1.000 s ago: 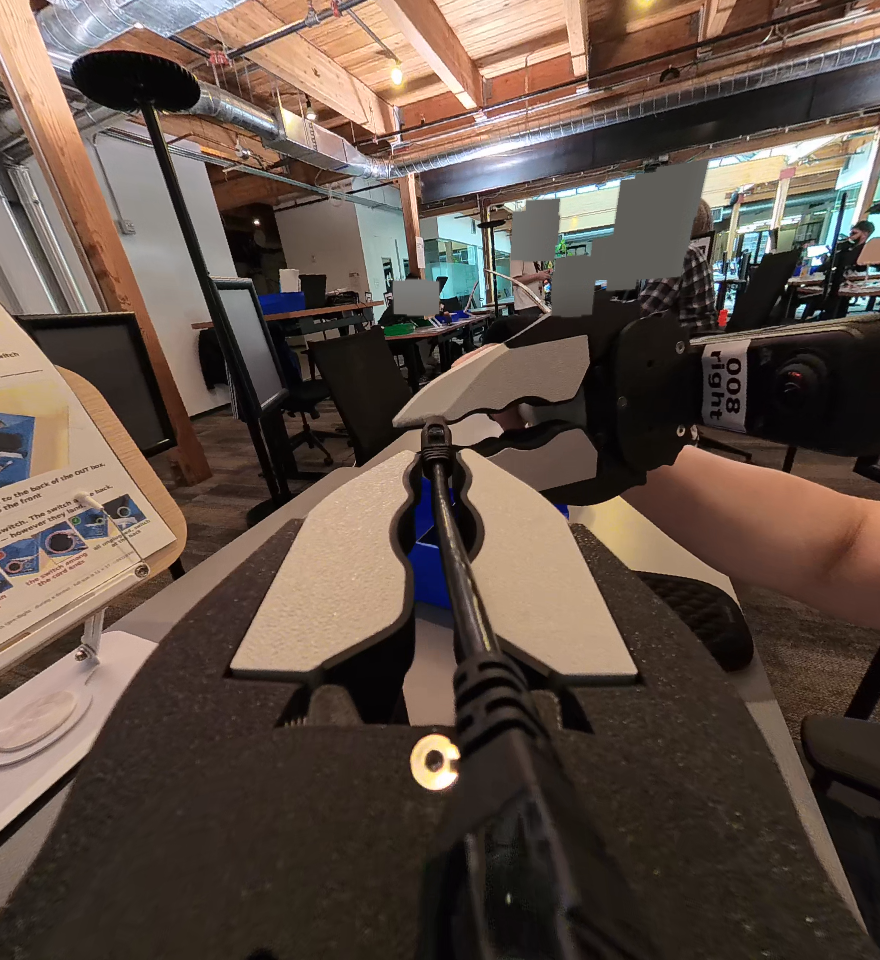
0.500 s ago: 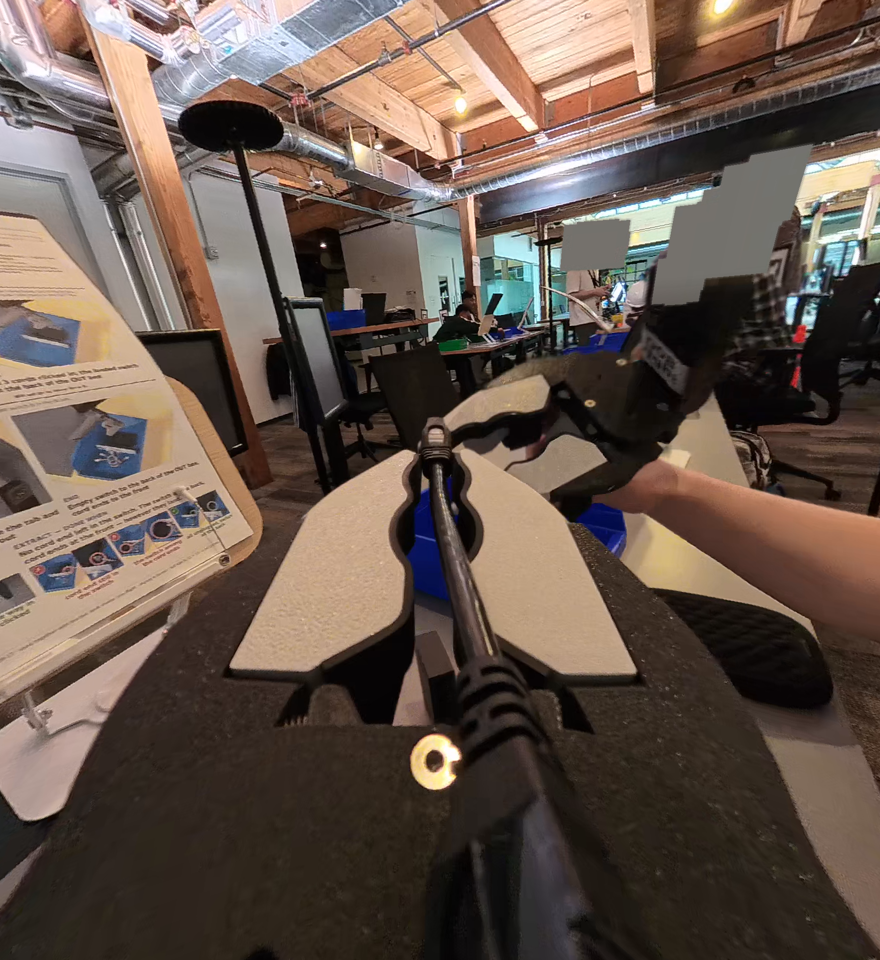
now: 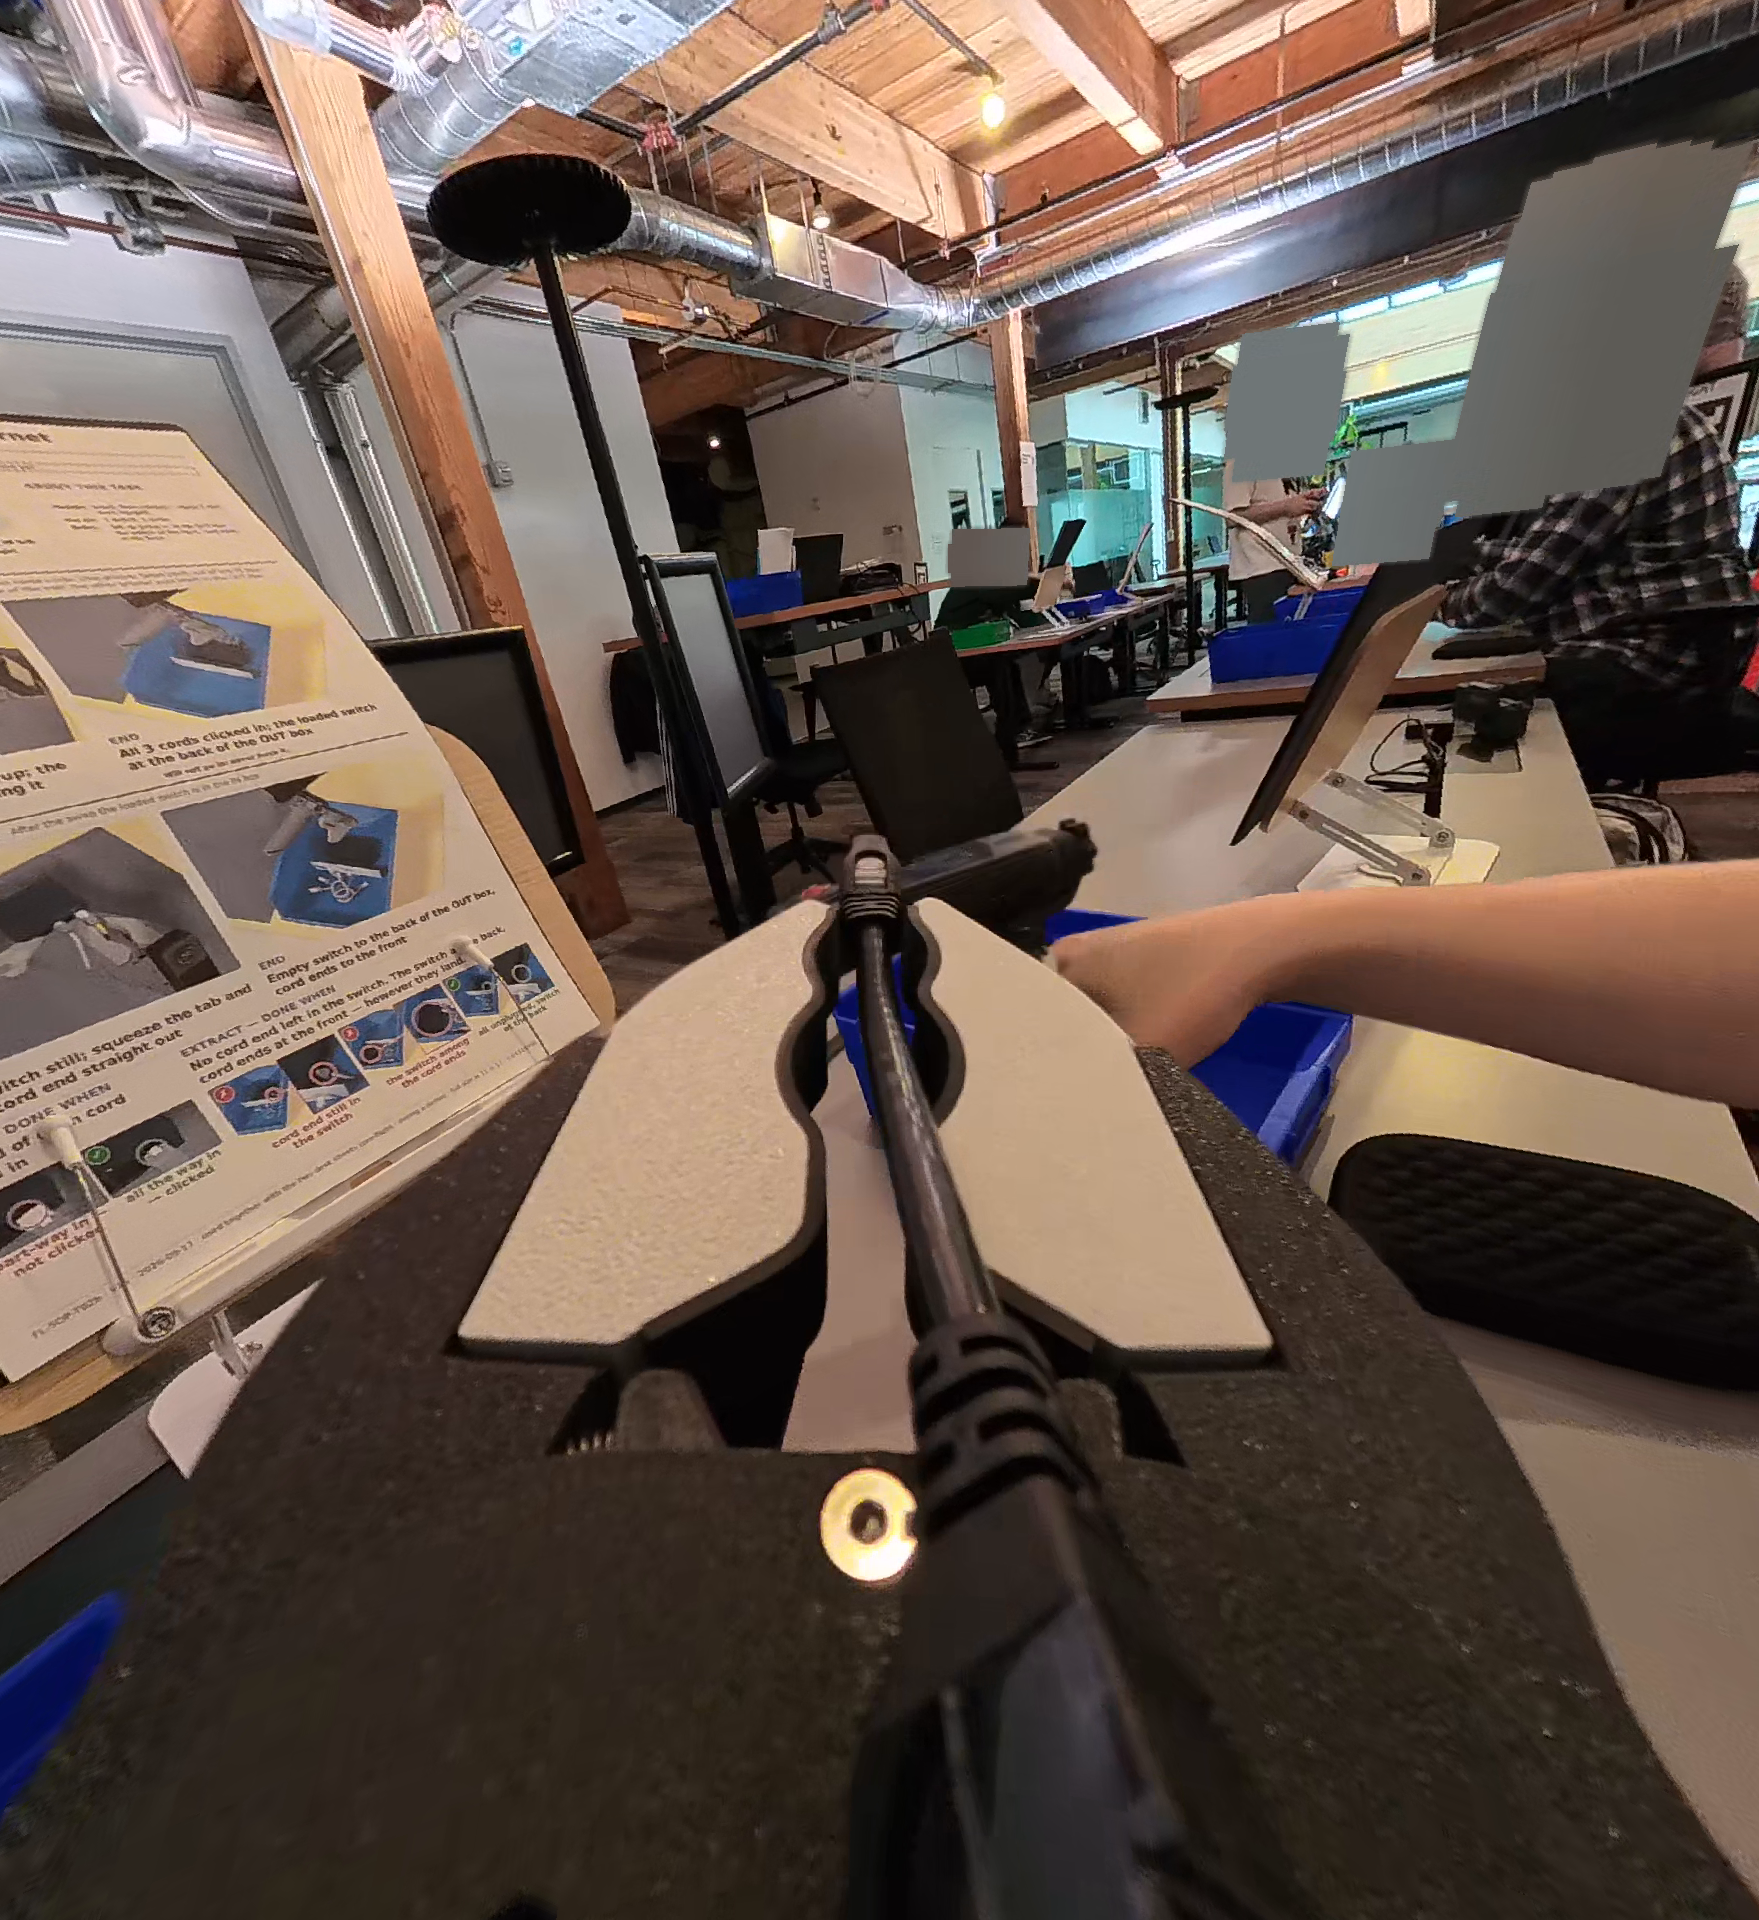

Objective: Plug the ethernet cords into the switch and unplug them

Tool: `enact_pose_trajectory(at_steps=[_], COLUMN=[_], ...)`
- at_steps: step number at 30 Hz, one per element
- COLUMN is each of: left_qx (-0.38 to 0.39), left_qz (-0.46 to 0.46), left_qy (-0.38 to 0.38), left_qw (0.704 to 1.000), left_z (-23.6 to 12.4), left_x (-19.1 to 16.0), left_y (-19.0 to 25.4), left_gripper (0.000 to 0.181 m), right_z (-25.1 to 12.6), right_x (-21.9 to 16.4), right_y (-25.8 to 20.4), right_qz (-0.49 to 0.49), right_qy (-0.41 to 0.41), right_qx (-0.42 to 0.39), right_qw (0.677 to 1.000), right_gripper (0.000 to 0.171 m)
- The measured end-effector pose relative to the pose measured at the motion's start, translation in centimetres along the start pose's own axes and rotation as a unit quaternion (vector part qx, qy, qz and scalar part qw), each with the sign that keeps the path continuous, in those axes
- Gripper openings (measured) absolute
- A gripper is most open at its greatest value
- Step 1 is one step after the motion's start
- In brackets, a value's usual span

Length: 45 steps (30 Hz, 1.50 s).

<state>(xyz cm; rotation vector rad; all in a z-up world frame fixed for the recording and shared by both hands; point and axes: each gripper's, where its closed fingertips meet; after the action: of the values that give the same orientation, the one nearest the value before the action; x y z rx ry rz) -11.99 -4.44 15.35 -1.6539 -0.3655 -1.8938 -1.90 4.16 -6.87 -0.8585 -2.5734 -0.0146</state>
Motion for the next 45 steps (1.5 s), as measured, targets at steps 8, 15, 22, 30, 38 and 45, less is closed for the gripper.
enact_pose_trajectory(at_steps=[8, 15, 22, 30, 38, 45], left_qx=[-0.007, -0.010, -0.013, -0.024, -0.033, -0.035], left_qz=[0.004, 0.002, 0.002, -0.038, -0.078, -0.061], left_qy=[-0.012, -0.011, -0.014, -0.065, -0.080, -0.069], left_qw=[1.000, 1.000, 1.000, 0.997, 0.993, 0.995], left_z=[0.3, 0.3, 0.5, 1.6, 2.2, 1.6], left_x=[-0.5, -0.5, -0.7, -3.4, -4.7, -3.1], left_y=[0.3, 0.4, 0.6, 1.1, 1.2, 1.9], left_gripper=[0.010, 0.010, 0.010, 0.010, 0.010, 0.010], right_z=[2.6, 3.9, 3.7, 3.4, 0.7, -1.5], right_x=[-1.7, -1.6, -2.1, -1.1, 1.1, 3.7], right_y=[0.4, 0.5, 0.5, 0.7, -0.5, -2.1], right_qz=[0.035, 0.039, 0.046, 0.153, 0.337, 0.341], right_qy=[-0.131, -0.135, -0.140, -0.040, 0.113, 0.155], right_qx=[-0.007, 0.005, 0.017, 0.123, 0.344, 0.371], right_qw=[0.991, 0.990, 0.989, 0.980, 0.869, 0.850], right_gripper=[0.071, 0.062, 0.062, 0.061, 0.061, 0.061])
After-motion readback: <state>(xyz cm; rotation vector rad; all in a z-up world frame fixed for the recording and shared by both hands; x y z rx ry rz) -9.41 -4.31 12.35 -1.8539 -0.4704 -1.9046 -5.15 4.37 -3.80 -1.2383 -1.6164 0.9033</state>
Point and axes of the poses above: each gripper's, where its closed fingertips meet, z out along the fingers, x out of its top, y = z × x across the jaws, and after that the axes turned 2 degrees about y, right-handed
